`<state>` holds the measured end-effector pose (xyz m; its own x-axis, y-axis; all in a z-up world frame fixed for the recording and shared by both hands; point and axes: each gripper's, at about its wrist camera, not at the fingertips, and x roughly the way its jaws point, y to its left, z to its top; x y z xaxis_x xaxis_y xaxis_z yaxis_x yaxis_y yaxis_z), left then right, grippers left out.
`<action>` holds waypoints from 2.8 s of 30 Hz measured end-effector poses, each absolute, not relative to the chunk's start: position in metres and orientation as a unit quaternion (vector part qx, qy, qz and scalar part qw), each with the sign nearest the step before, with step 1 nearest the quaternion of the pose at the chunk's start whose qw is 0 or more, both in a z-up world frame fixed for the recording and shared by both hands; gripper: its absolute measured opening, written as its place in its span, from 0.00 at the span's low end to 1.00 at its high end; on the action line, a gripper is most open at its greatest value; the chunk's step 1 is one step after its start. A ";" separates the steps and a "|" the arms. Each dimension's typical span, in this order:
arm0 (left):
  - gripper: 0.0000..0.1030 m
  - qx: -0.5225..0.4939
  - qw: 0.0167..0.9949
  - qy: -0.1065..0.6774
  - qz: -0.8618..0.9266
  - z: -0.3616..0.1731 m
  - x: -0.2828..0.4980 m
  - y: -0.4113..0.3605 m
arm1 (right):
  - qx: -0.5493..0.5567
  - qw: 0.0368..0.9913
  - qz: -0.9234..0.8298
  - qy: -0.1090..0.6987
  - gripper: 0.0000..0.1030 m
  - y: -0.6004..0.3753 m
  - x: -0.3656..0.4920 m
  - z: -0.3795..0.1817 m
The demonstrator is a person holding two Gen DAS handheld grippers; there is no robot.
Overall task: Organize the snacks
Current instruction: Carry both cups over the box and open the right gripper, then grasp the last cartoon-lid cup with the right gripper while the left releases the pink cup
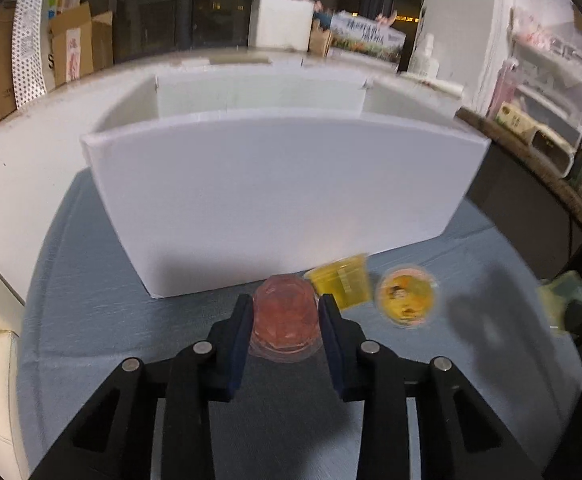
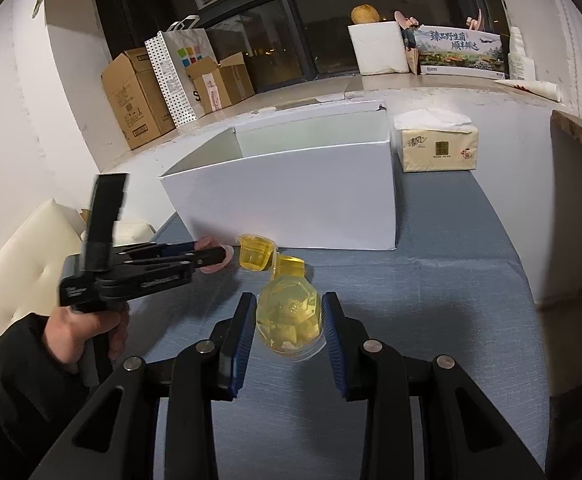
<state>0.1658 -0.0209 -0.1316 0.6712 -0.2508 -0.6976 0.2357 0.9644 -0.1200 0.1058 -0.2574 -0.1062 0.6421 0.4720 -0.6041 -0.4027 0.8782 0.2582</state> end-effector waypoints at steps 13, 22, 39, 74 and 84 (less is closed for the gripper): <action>0.36 -0.014 0.950 0.282 -0.132 -0.025 0.160 -0.007 | 0.050 0.919 0.270 0.283 0.25 -0.241 0.156 -0.037; 0.36 -0.018 0.944 0.310 -0.111 -0.019 0.240 0.000 | 0.038 0.923 0.257 0.283 0.11 -0.228 0.227 -0.003; 0.36 -0.012 0.942 0.316 -0.115 -0.036 0.231 -0.007 | -0.051 0.828 0.415 0.374 0.91 -0.213 0.064 -0.093; 0.35 -0.009 0.940 0.319 -0.121 -0.038 0.226 -0.008 | -0.127 0.849 0.372 0.355 0.47 -0.193 0.055 -0.095; 0.35 -0.009 0.939 0.319 -0.125 -0.035 0.228 -0.009 | -0.073 0.894 0.336 0.287 0.47 -0.224 0.115 -0.018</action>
